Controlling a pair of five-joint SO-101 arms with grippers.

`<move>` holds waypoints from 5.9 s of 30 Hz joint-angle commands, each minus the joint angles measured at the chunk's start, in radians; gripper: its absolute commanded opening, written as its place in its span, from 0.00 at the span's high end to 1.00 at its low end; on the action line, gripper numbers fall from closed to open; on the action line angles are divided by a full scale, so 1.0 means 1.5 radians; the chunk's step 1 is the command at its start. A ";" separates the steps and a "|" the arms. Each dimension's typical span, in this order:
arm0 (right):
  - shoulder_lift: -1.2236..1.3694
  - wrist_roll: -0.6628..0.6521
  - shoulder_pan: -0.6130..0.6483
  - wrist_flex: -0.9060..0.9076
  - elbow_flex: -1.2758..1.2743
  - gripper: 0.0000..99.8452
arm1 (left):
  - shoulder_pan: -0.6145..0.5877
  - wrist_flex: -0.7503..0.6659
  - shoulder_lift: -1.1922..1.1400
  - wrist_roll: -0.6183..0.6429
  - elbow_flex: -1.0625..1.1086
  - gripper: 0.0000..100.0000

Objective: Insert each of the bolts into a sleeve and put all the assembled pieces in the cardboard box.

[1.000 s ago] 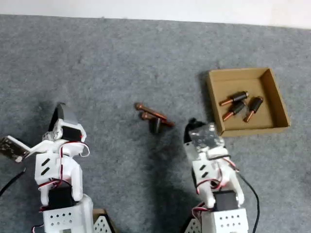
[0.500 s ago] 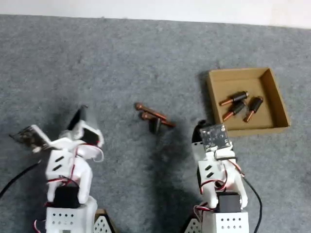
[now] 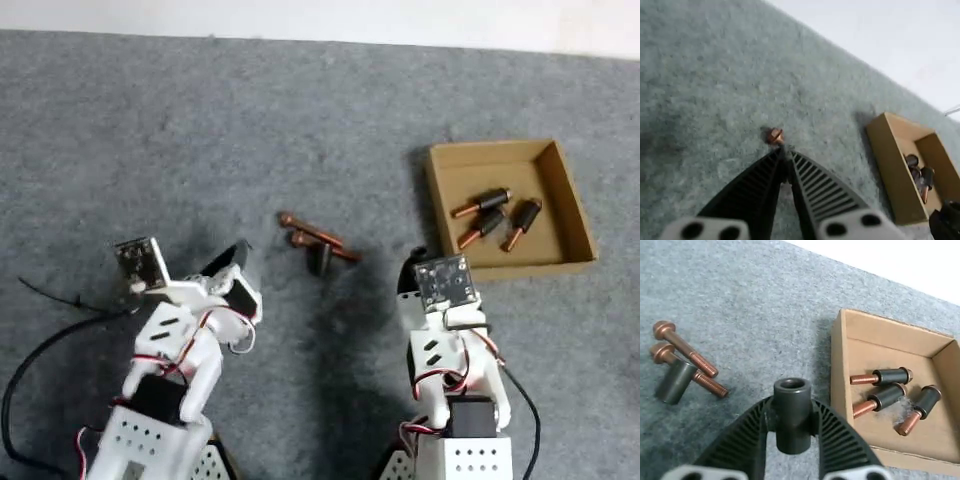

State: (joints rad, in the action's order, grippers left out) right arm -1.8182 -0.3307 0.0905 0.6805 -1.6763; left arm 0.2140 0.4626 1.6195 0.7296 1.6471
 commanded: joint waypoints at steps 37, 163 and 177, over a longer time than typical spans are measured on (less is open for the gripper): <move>-0.013 -0.016 -0.005 -0.001 -0.067 0.99 | 0.056 -0.092 -1.041 0.238 -0.651 0.85; -0.013 -0.014 0.220 -0.121 -0.072 0.99 | 0.141 -0.417 -0.193 -0.053 -0.046 1.00; -0.013 -0.019 0.282 -0.100 -0.072 0.99 | 0.146 -0.212 0.130 0.012 -0.003 0.99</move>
State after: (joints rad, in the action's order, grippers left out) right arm -1.8182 -0.3491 0.5002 0.5393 -1.6763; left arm 0.4181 0.0683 1.7944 0.6866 1.6732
